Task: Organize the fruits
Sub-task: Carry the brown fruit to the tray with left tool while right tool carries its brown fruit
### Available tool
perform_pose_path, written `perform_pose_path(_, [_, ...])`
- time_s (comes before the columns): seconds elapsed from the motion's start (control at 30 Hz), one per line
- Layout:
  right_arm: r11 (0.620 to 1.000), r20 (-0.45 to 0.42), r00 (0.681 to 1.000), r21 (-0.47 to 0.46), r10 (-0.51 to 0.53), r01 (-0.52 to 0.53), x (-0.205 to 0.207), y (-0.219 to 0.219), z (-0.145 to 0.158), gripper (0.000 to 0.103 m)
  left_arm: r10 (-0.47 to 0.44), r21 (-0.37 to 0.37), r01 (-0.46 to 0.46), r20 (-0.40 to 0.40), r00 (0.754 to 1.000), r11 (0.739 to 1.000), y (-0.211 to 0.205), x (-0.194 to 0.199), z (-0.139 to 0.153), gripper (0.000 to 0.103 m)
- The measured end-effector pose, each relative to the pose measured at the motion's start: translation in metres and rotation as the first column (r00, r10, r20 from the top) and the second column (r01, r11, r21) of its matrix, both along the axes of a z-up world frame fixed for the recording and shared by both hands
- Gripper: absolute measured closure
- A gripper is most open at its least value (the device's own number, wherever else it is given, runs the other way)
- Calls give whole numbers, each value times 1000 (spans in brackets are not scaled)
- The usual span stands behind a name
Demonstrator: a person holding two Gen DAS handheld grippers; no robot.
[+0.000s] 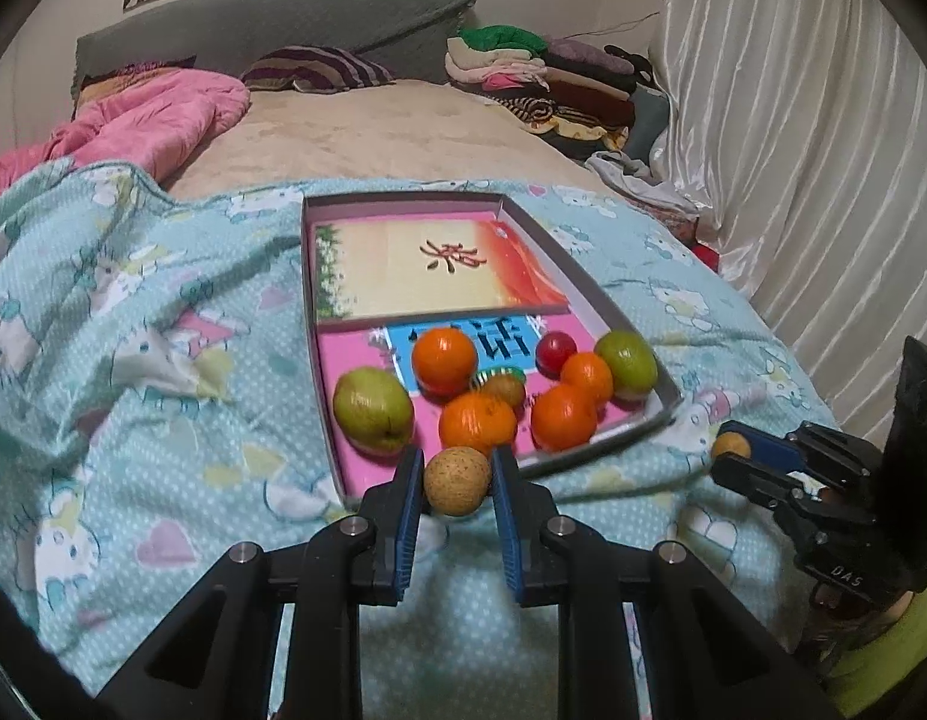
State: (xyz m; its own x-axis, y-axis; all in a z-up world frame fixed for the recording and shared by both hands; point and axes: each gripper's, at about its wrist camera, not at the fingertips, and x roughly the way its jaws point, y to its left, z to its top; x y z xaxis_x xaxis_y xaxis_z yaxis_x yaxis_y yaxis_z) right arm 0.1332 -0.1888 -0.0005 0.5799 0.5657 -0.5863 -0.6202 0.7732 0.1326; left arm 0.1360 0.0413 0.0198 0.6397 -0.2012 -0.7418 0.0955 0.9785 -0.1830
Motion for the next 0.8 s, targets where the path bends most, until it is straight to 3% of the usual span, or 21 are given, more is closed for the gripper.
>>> perform_pose_path(0.3, [1000,21,999,-10,-24,24,22,1,11,78,-7,24,7,0,1000,1000,-3,21,1,80])
perform_pose_path(0.8, [999,9,999,15,-33,33,59,24,23,78,-17,33,19,-55,998,999,-8,32,-29,80])
